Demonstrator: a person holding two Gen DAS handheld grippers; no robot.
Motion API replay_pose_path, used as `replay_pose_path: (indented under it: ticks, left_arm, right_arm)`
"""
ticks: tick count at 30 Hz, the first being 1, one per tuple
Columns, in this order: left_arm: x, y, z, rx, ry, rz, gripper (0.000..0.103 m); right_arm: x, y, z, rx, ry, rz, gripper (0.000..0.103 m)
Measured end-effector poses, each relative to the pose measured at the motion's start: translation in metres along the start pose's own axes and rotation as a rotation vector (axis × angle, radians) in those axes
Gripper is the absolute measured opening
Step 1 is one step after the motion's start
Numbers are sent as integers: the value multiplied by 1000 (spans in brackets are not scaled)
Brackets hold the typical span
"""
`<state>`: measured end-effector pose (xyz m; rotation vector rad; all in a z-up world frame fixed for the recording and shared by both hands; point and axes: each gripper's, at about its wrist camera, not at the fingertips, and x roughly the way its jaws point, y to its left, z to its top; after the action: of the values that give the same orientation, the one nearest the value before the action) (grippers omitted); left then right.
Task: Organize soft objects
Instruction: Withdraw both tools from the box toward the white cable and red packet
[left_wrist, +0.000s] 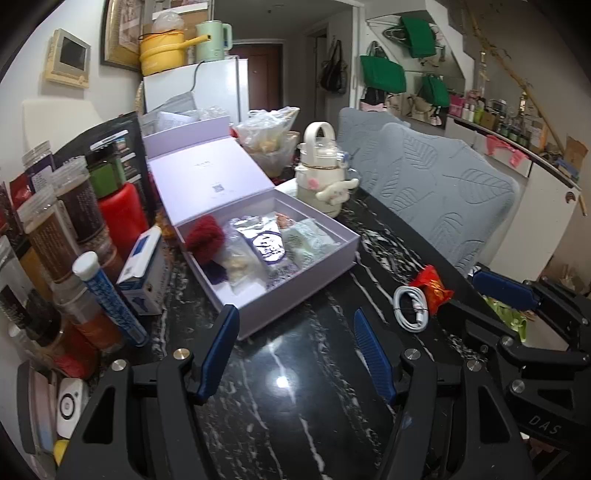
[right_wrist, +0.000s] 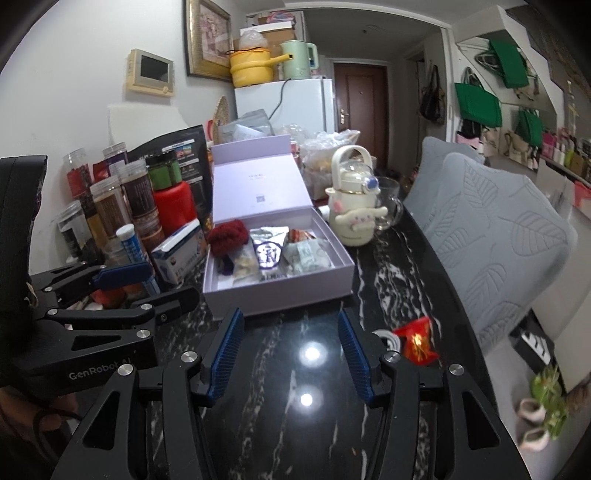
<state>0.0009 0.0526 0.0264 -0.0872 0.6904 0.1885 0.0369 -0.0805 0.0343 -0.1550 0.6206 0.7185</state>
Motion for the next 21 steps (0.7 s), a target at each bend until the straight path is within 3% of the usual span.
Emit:
replay_pose_path:
  ticks: [9, 21]
  left_arm:
    - [10, -18, -13, 3, 26, -71, 64]
    - [41, -63, -22, 81, 96, -122, 64]
  right_arm:
    - [-13, -19, -28, 64, 24, -50, 54]
    - [-14, -54, -57, 139, 70, -108, 54]
